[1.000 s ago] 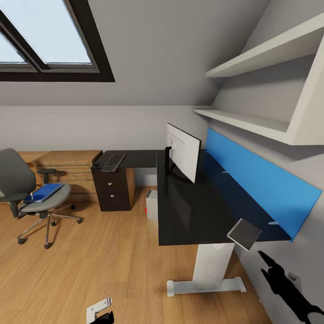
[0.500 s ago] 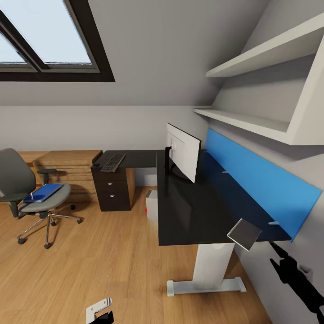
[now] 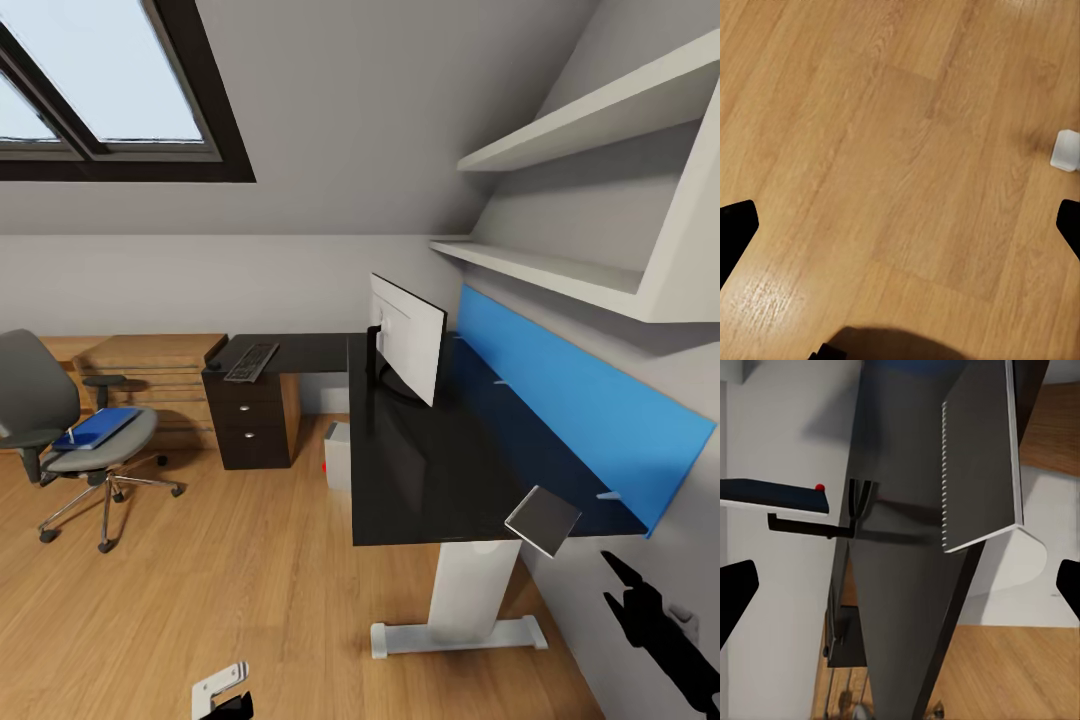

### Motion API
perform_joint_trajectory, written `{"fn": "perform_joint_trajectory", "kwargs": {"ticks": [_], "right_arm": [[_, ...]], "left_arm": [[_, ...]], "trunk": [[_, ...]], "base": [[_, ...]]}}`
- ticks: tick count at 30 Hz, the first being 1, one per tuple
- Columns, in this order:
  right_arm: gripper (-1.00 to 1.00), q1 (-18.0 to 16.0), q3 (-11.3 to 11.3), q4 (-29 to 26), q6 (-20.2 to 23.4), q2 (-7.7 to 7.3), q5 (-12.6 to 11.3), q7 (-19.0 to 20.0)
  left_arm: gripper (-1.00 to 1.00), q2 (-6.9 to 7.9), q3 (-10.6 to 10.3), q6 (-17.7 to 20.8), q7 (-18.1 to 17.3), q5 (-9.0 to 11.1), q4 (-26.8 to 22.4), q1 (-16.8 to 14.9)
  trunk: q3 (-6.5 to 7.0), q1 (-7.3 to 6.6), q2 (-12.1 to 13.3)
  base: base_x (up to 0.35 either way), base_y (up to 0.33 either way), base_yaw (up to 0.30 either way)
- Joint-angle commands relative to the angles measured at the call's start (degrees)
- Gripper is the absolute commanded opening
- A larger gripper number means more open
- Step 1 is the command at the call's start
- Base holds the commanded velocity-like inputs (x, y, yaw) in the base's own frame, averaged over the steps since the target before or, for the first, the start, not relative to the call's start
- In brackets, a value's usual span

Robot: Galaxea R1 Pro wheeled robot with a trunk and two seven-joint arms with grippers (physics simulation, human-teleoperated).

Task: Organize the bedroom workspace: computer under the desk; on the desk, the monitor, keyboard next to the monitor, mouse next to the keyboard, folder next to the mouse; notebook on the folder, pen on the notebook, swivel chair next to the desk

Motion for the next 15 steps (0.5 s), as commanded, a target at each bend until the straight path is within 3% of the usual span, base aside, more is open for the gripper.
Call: {"fn": "perform_joint_trajectory", "kwargs": {"ticks": [1, 11, 15], "right_arm": [[1.0, -0.1, -0.2, 0.0, 0.4, 0.03, -0.4, 0.0], [1.0, -0.1, -0.3, 0.4, 0.3, 0.09, -0.3, -0.3], [1.0, -0.1, -0.2, 0.4, 0.4, 0.03, -0.3, -0.2]], "left_arm": [[1.0, 0.08, -0.4, 0.2, 0.5, 0.3, -0.1, 0.0], [1.0, 0.13, -0.5, -1.8, 0.3, 0.3, -0.6, 0.0], [1.0, 0.13, -0.6, -3.0, 0.3, 0.3, -1.3, 0.0]], "trunk": [[-0.07, 0.0, 0.0], [-0.07, 0.0, 0.0], [-0.79, 0.88, -1.7]], "base": [[0.0, 0.0, 0.0], [0.0, 0.0, 0.0], [0.0, 0.0, 0.0]]}}
